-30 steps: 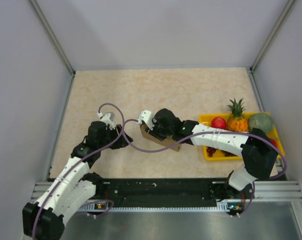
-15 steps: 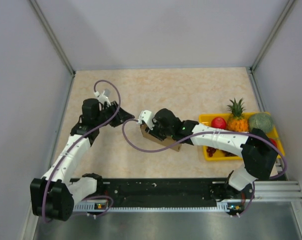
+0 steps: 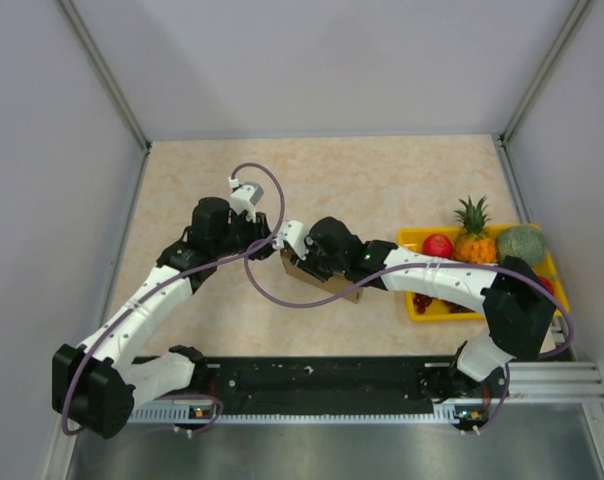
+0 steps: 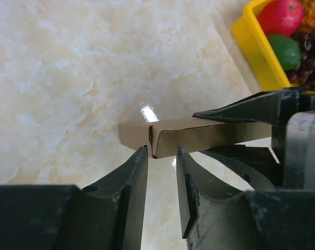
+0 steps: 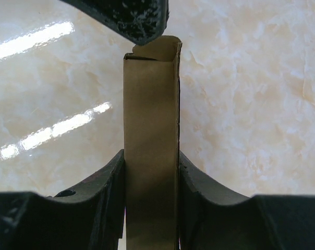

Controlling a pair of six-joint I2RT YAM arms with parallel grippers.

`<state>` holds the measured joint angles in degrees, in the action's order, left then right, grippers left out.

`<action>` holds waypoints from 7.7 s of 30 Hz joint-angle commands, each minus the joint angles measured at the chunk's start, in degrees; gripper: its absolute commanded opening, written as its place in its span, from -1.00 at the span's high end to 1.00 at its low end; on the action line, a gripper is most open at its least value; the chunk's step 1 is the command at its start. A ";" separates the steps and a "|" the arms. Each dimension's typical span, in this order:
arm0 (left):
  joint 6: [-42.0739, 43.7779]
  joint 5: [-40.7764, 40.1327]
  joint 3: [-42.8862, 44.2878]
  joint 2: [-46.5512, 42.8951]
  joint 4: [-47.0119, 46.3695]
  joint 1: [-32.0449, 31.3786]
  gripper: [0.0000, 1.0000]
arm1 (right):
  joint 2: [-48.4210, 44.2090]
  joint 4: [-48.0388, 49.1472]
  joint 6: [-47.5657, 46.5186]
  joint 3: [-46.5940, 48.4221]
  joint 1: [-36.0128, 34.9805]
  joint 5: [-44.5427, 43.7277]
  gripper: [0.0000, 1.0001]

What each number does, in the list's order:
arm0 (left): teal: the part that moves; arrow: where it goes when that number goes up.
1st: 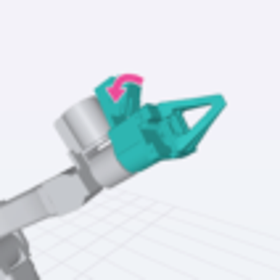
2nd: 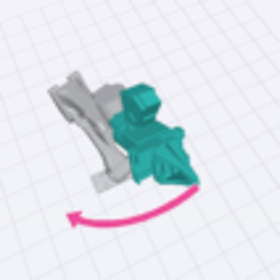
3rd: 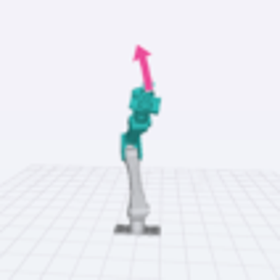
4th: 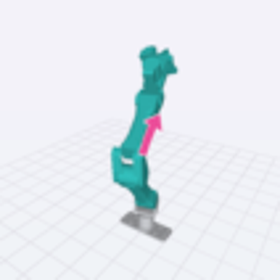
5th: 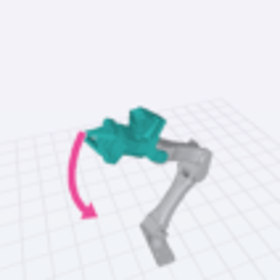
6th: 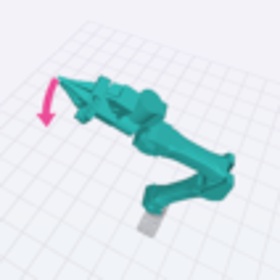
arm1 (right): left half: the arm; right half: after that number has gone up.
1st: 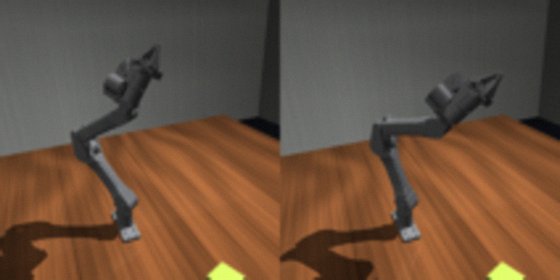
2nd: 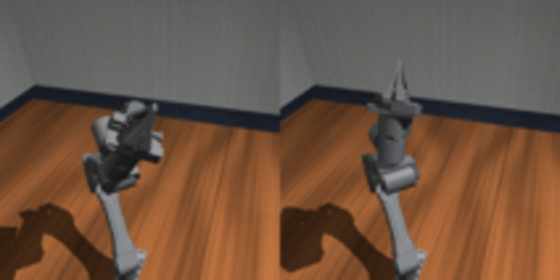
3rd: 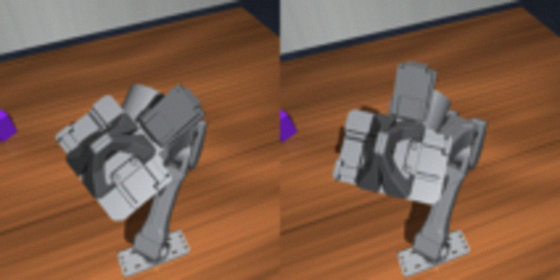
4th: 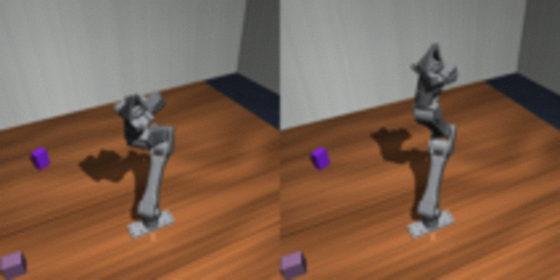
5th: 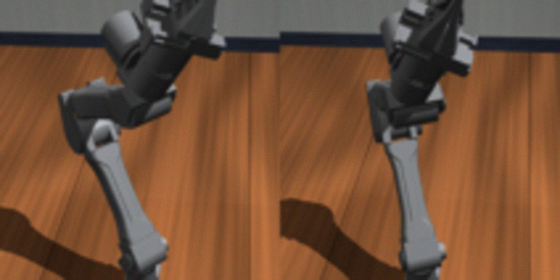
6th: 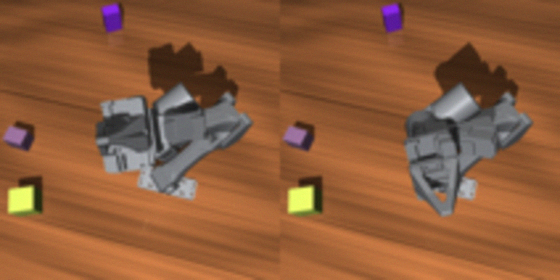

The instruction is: Fold the paper box

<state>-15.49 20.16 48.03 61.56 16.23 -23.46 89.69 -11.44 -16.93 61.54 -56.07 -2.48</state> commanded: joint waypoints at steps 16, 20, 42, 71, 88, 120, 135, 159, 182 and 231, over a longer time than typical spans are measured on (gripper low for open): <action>9.51 1.29 1.89 5.67 -2.78 -1.41 0.47 | 0.84 0.63 0.49 -0.89 0.62 0.55 0.64; 9.68 0.85 2.24 6.38 -2.96 -1.94 0.49 | 1.28 0.63 0.41 -0.81 0.61 0.55 0.64; 9.07 -5.13 4.00 6.82 -2.08 -3.78 0.57 | 1.45 0.54 0.58 -0.72 0.61 1.16 0.65; 2.74 -14.71 2.24 2.69 -2.97 -8.62 0.36 | 1.98 0.10 0.84 -0.10 0.61 1.95 0.65; 5.81 -14.63 6.28 5.32 2.40 -8.35 0.43 | 1.89 -0.25 0.76 -0.19 0.61 2.13 0.66; 9.16 -12.96 6.11 7.96 3.99 -7.56 0.67 | 2.33 -0.25 0.84 -0.37 0.61 2.22 0.67; 10.82 -12.52 5.14 6.82 5.13 -7.47 0.59 | 2.42 -0.42 0.84 -0.45 0.62 2.30 0.67; 10.21 -6.98 1.63 3.74 1.00 -5.10 0.46 | 2.33 -0.51 0.93 -0.54 0.53 2.30 0.67; 10.83 -6.98 5.58 7.52 1.08 -5.10 0.54 | 2.86 -0.60 0.84 -0.10 0.44 2.30 0.68; 10.39 -12.43 -10.93 0.85 -15.69 -6.51 1.00 | 3.83 -0.60 1.63 0.25 0.00 3.89 0.69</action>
<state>-5.85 9.80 38.74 63.18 1.63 -30.17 90.52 -11.25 -16.99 62.04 -56.03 -2.24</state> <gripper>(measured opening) 0.009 0.357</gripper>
